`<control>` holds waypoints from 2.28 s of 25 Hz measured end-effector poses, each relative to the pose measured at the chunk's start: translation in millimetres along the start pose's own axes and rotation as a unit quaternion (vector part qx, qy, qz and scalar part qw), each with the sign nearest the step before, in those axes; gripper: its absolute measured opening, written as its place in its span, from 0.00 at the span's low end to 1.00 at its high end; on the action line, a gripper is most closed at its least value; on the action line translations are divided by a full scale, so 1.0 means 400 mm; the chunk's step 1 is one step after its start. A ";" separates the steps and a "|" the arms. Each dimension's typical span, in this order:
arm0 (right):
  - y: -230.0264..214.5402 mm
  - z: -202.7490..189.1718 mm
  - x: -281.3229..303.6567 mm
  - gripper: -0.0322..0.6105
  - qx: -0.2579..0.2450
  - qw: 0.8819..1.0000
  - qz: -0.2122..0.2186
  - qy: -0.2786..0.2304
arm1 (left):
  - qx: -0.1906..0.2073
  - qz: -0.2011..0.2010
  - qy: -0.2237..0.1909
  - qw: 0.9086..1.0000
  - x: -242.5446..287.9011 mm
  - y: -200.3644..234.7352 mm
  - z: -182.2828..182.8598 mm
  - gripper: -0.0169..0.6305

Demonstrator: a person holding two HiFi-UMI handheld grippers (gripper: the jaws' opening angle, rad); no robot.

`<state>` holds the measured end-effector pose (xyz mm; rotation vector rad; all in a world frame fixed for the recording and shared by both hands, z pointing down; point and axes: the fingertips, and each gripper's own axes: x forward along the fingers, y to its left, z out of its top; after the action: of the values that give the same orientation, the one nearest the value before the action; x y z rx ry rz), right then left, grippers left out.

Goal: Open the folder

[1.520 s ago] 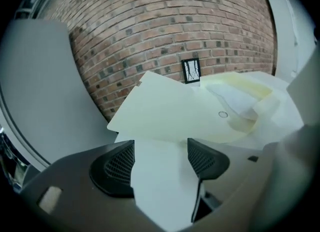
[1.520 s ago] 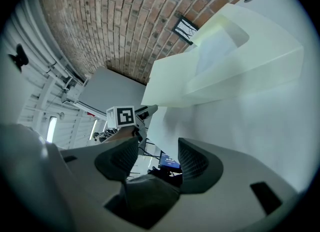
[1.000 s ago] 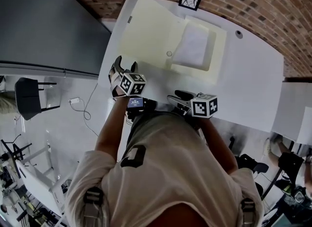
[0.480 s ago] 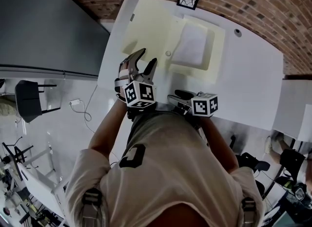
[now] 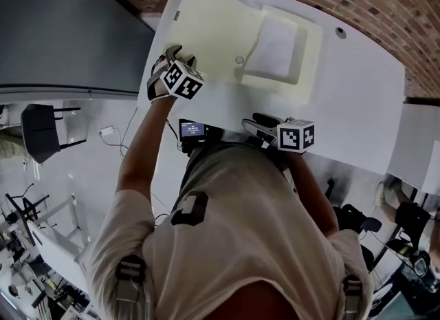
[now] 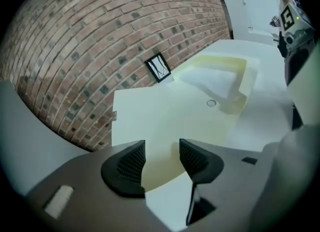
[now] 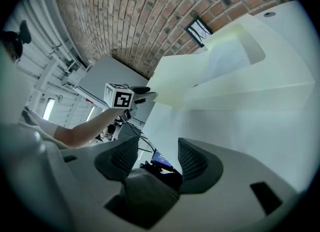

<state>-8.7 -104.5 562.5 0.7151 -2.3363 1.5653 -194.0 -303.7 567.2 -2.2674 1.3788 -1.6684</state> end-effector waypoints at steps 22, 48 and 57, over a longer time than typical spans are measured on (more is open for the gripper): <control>0.035 -0.030 0.074 0.42 -0.009 0.999 -0.047 0.007 | 0.032 -0.087 0.053 0.994 0.136 -0.116 -0.125 0.13; 0.129 -0.152 0.149 0.42 -0.024 0.992 -0.121 0.026 | -0.035 -0.044 -0.079 0.995 0.016 -0.039 -0.140 0.04; 0.153 -0.059 0.079 0.11 -0.015 0.993 -0.096 -0.070 | -0.122 -0.053 -0.161 0.978 -0.161 -0.046 -0.107 0.04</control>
<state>-69.0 -72.6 537.5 1.0403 -2.3006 1.4357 -218.3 -231.4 545.1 -2.6367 1.4731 -1.1307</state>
